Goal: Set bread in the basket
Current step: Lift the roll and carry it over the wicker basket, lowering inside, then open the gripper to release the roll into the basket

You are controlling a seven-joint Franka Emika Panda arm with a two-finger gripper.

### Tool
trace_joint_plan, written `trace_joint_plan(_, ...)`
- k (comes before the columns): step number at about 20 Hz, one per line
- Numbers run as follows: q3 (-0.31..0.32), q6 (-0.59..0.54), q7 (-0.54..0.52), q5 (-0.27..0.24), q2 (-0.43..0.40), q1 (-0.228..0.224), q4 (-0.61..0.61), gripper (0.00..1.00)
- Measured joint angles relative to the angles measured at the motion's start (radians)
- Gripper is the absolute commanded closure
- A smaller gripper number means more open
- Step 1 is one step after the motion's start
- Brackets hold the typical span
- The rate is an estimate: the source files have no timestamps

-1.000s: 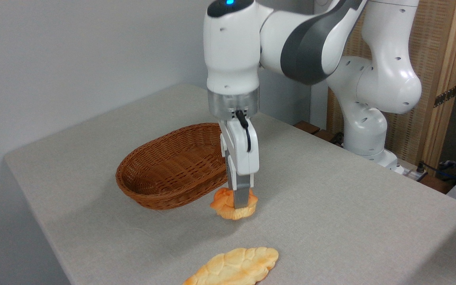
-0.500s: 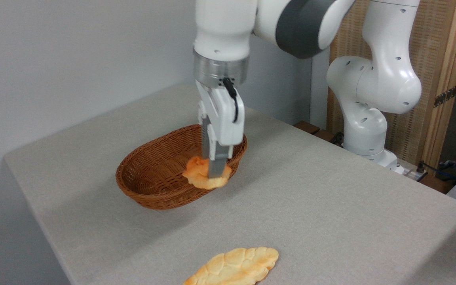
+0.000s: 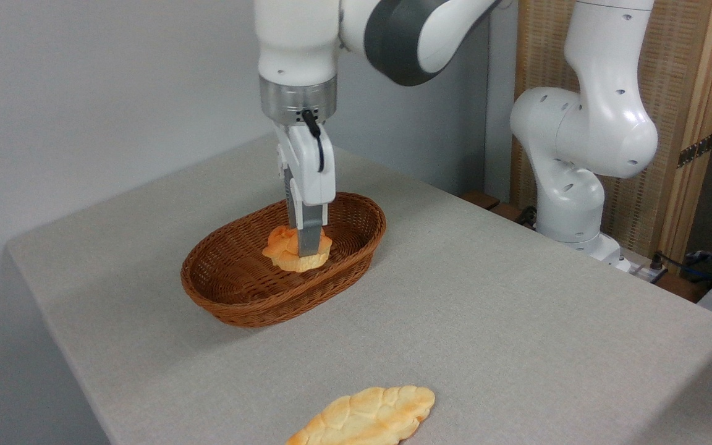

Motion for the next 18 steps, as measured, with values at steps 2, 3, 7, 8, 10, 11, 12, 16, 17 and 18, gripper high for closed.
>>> trace_joint_plan(2,-0.028,0.0,-0.049,0.0,0.02,-0.004,0.0,0.0)
trace_joint_plan(3,-0.036,0.0,-0.063,0.0,0.026,-0.005,0.0,0.0)
trace_joint_plan(7,-0.07,-0.001,-0.095,0.0,0.055,-0.009,-0.001,0.0)
trace_joint_plan(8,-0.074,-0.005,-0.096,0.0,0.06,-0.009,-0.001,0.0)
trace_joint_plan(10,-0.075,-0.017,-0.096,0.0,0.064,-0.009,-0.001,0.0)
trace_joint_plan(11,-0.075,-0.022,-0.096,0.0,0.063,-0.008,-0.001,0.0)
trace_joint_plan(12,-0.075,-0.027,-0.096,0.0,0.063,-0.008,0.0,0.0)
trace_joint_plan(16,-0.075,-0.039,-0.096,0.0,0.063,-0.008,0.0,0.0)
trace_joint_plan(17,-0.075,-0.039,-0.096,0.0,0.063,-0.008,0.0,0.0)
trace_joint_plan(18,-0.075,-0.039,-0.096,0.0,0.063,-0.008,0.0,0.0)
